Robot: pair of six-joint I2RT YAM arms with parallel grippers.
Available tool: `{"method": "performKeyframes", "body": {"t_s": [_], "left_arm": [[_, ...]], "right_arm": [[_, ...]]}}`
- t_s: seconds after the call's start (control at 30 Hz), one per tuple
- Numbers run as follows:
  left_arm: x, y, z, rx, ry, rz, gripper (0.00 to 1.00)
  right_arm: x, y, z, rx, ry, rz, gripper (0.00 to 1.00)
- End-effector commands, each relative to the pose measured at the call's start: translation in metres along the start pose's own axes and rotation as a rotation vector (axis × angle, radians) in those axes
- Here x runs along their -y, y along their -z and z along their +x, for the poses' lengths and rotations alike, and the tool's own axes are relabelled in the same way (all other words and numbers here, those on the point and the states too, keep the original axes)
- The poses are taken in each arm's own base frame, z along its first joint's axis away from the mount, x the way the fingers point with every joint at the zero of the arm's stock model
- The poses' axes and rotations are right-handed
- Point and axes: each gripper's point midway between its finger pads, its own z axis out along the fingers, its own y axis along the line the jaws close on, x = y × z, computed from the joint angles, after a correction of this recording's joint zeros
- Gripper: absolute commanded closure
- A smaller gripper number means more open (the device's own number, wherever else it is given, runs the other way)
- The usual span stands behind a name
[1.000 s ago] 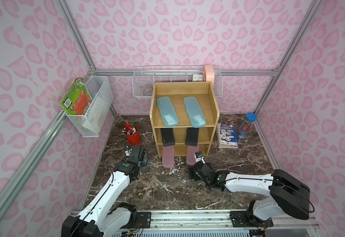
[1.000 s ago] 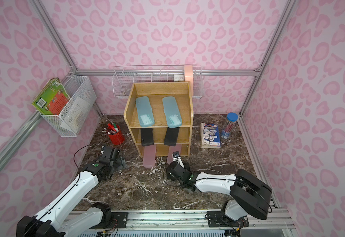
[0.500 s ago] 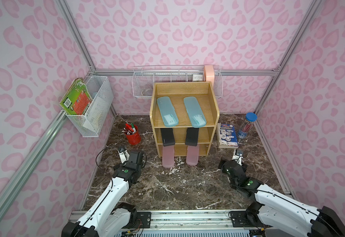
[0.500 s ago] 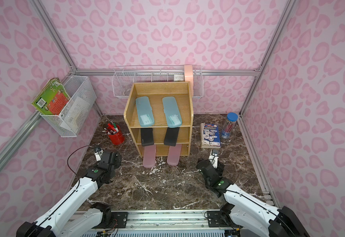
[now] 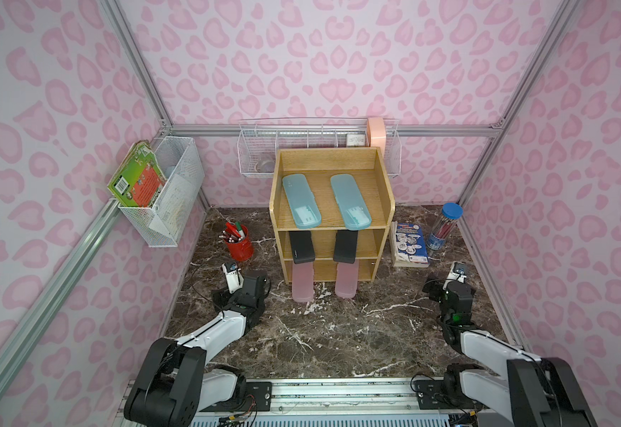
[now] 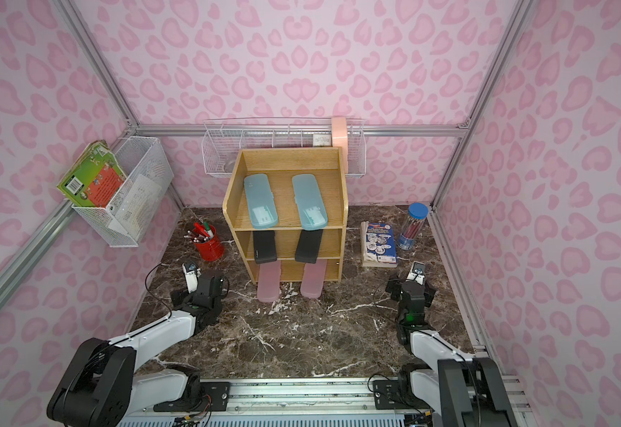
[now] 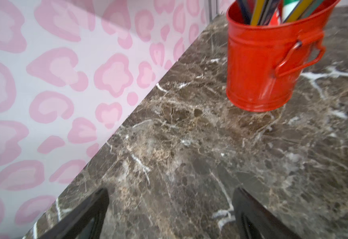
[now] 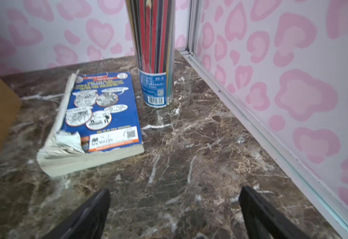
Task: Place the pencil cases on the shelf according to color
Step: Reset both arms
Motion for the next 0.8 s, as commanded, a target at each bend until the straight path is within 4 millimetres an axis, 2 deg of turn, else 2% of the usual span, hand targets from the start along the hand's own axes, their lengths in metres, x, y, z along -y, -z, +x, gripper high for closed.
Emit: {"method": "performKeyframes", "body": {"t_s": [0.0, 0.13, 0.23, 0.3, 0.4, 0.5, 0.6, 0.77], "left_arm": [[0.02, 0.005, -0.042, 0.213, 0.076, 0.125, 0.02], [0.034, 0.0, -0.046, 0.26, 0.049, 0.156, 0.02], [0.046, -0.006, -0.048, 0.326, 0.001, 0.16, 0.02], [0.055, -0.005, -0.05, 0.358, -0.039, 0.173, 0.02], [0.07, 0.0, -0.047, 0.354, -0.084, 0.257, 0.02], [0.092, -0.002, -0.046, 0.341, -0.166, 0.322, 0.02], [0.089, -0.003, -0.045, 0.321, -0.153, 0.321, 0.02], [0.095, -0.019, -0.042, 0.22, -0.141, 0.377, 0.02]], "right_arm": [[-0.003, -0.004, -0.054, 0.206, 0.017, 0.012, 0.0], [-0.001, 0.004, -0.069, 0.35, -0.021, -0.004, 0.0], [-0.006, 0.0, -0.056, 0.353, -0.03, -0.069, 0.0], [-0.005, 0.006, -0.061, 0.417, -0.024, -0.066, 0.0], [-0.012, -0.001, -0.053, 0.343, -0.007, -0.091, 0.0], [-0.015, 0.0, -0.059, 0.386, 0.007, -0.099, 0.0], [-0.028, -0.008, -0.054, 0.331, 0.051, -0.15, 0.0], [-0.028, -0.007, -0.055, 0.343, 0.043, -0.166, 0.0]]}}
